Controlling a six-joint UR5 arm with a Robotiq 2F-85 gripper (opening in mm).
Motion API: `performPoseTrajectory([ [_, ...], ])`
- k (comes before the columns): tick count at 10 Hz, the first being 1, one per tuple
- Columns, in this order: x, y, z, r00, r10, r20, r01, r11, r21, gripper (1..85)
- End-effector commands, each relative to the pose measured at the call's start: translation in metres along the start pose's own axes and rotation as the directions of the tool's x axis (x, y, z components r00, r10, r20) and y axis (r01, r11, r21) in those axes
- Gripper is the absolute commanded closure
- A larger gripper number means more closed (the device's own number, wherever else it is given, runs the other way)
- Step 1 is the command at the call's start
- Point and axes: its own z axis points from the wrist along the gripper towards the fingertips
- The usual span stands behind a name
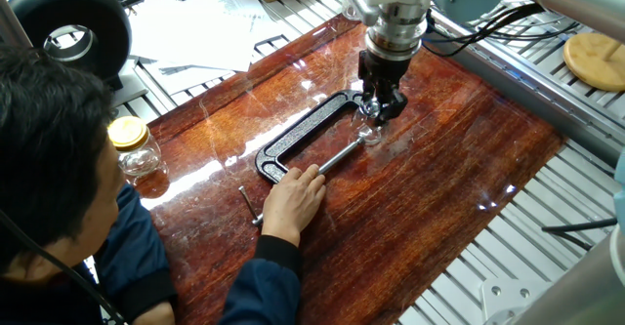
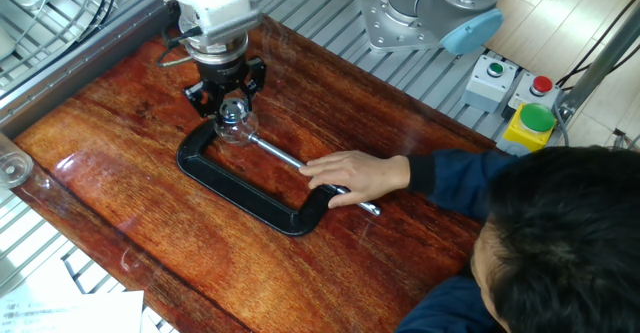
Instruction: Screw the lid onto the jar
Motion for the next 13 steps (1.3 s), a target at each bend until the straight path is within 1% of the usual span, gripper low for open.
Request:
performPoseTrajectory([
  [1, -0.001, 0.007, -0.007, 0.975, 0.220, 0.023, -0.218, 0.974, -0.054, 48.3],
  [2, 0.001, 0.006, -0.009, 0.958, 0.285, 0.024, -0.283, 0.957, -0.062, 48.0],
  [3, -0.001, 0.002, -0.007, 0.932, 0.362, 0.027, -0.360, 0.931, -0.063, 47.7],
  [4, -0.001, -0.001, -0.004, 0.912, 0.409, 0.028, -0.407, 0.912, -0.059, 47.0],
  [5, -0.003, -0.005, -0.001, 0.904, 0.425, 0.043, -0.423, 0.905, -0.043, 44.7],
  [6, -0.005, -0.007, 0.002, 0.905, 0.421, 0.062, -0.419, 0.907, -0.033, 40.0],
  [7, -0.004, -0.010, 0.000, 0.916, 0.394, 0.075, -0.393, 0.919, -0.030, 31.7],
  [8, 0.000, -0.014, -0.006, 0.926, 0.371, 0.071, -0.371, 0.929, -0.023, 23.3],
  [9, 0.002, -0.017, -0.013, 0.932, 0.355, 0.069, -0.355, 0.935, -0.021, 19.7],
  [10, 0.003, -0.020, -0.016, 0.939, 0.337, 0.072, -0.336, 0.942, -0.015, 12.3],
  [11, -0.002, -0.018, -0.012, 0.936, 0.340, 0.094, -0.340, 0.940, -0.013, 9.0],
  [12, -0.006, -0.018, -0.008, 0.932, 0.350, 0.090, -0.353, 0.936, 0.014, 6.7],
  [13, -0.012, -0.017, -0.006, 0.931, 0.352, 0.100, -0.356, 0.934, 0.026, 4.7],
])
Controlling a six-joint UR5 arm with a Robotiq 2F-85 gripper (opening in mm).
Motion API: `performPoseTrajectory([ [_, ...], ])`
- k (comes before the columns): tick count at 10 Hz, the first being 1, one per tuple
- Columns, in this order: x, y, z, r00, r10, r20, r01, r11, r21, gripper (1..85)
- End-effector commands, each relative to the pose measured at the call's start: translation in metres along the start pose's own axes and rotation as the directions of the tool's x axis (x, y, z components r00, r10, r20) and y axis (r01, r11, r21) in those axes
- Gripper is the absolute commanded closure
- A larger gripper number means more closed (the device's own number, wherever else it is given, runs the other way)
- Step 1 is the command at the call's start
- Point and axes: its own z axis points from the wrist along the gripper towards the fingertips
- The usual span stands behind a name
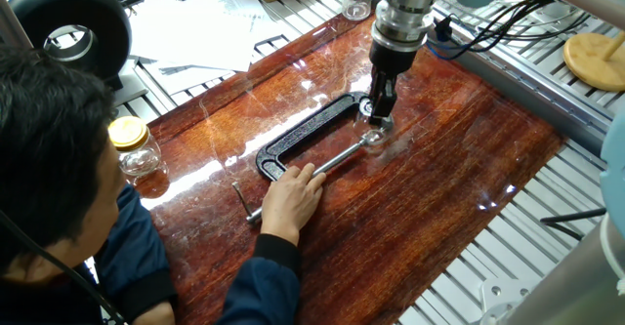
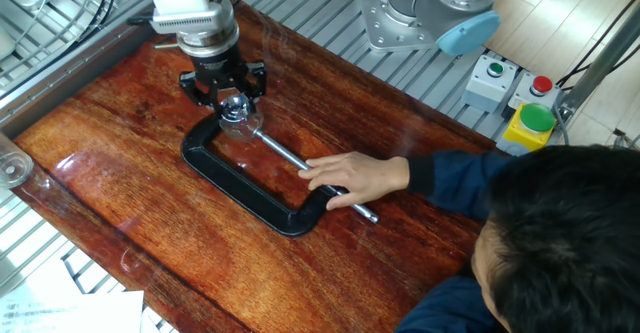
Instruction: Screw the lid onto the jar
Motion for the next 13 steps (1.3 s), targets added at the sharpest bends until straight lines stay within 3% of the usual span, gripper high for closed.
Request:
performPoseTrajectory([
  [1, -0.016, 0.001, 0.001, 0.999, -0.015, 0.044, 0.013, 0.999, 0.035, 0.7],
  [3, -0.015, -0.001, -0.001, 0.999, -0.028, 0.036, 0.027, 0.999, 0.034, 0.7],
  [5, -0.011, 0.007, -0.005, 1.000, -0.021, 0.020, 0.021, 1.000, 0.000, 0.7],
  [7, -0.009, 0.013, -0.032, 0.999, 0.010, -0.036, -0.011, 1.000, -0.019, 0.7],
  [8, -0.012, 0.018, -0.050, 0.996, 0.056, -0.068, -0.057, 0.998, -0.004, 4.0],
  [9, -0.006, 0.018, -0.066, 0.982, 0.135, -0.130, -0.130, 0.990, 0.044, 23.7],
  [10, -0.003, 0.024, -0.078, 0.947, 0.270, -0.176, -0.254, 0.961, 0.107, 63.3],
  [11, -0.011, 0.026, -0.082, 0.924, 0.350, -0.154, -0.329, 0.933, 0.145, 84.7],
  [12, -0.030, 0.034, -0.080, 0.911, 0.404, -0.083, -0.395, 0.912, 0.109, 84.7],
  [13, -0.041, 0.044, -0.081, 0.896, 0.442, -0.040, -0.440, 0.897, 0.051, 84.7],
])
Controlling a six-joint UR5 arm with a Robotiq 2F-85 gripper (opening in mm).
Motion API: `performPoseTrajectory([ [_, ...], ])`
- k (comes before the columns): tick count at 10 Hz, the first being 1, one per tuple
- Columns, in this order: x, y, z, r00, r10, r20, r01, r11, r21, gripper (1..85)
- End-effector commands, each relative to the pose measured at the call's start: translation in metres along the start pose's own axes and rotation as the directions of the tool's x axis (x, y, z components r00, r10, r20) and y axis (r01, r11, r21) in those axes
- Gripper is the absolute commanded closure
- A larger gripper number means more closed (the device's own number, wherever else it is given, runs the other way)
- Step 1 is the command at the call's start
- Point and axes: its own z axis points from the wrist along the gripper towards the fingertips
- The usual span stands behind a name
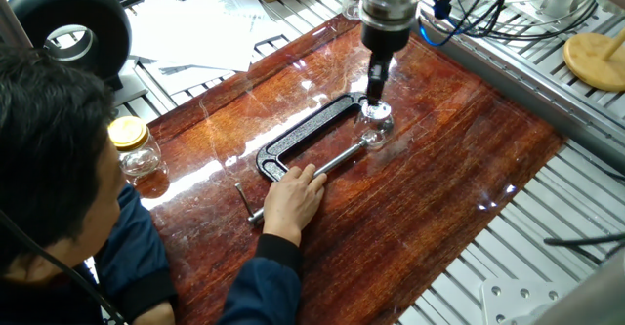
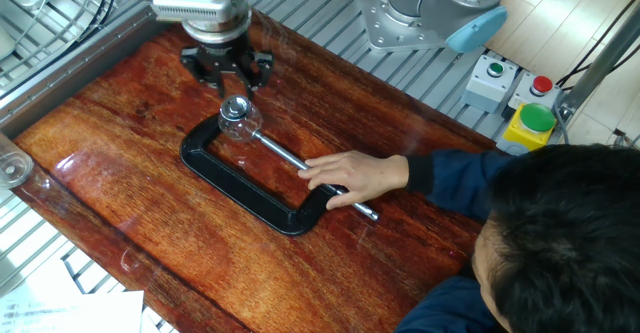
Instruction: Screw the lid onto the jar
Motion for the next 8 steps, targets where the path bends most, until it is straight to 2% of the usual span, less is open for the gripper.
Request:
performPoseTrajectory([
  [1, -0.0222, 0.0256, -0.0199, 0.980, 0.184, 0.078, -0.178, 0.981, -0.074, 84.7],
  [3, -0.0314, 0.0250, -0.0206, 0.973, 0.201, 0.115, -0.192, 0.978, -0.087, 84.7],
  [4, -0.0317, 0.0244, -0.0208, 0.971, 0.208, 0.121, -0.198, 0.976, -0.090, 84.7],
  [5, -0.0300, 0.0283, -0.0212, 0.968, 0.223, 0.114, -0.212, 0.972, -0.105, 84.7],
  [8, -0.0291, 0.0294, -0.0200, 0.968, 0.227, 0.105, -0.216, 0.970, -0.109, 84.7],
])
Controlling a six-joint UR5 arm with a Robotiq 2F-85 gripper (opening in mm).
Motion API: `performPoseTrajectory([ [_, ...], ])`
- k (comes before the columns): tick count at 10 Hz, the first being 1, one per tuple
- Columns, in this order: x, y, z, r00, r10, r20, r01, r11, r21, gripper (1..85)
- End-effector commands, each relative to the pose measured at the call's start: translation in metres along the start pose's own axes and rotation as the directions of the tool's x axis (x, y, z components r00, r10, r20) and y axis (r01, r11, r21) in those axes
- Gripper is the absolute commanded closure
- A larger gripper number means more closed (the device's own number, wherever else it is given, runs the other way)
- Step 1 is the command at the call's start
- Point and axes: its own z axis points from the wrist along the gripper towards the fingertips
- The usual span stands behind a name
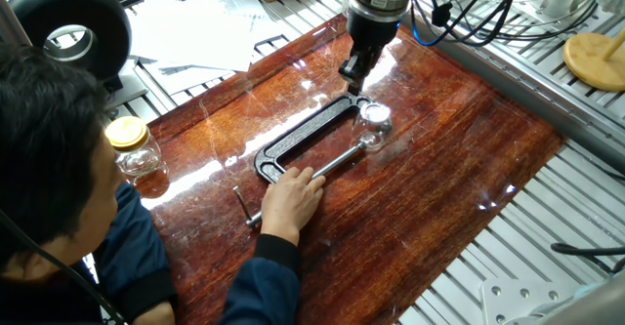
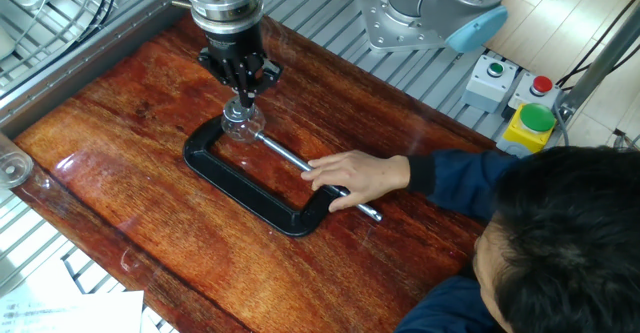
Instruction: Screw the lid onto the jar
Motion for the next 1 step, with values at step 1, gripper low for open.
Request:
performPoseTrajectory([
  [1, -0.0010, 0.0062, -0.0011, 1.000, 0.026, 0.005, -0.026, 0.999, -0.023, 84.7],
])
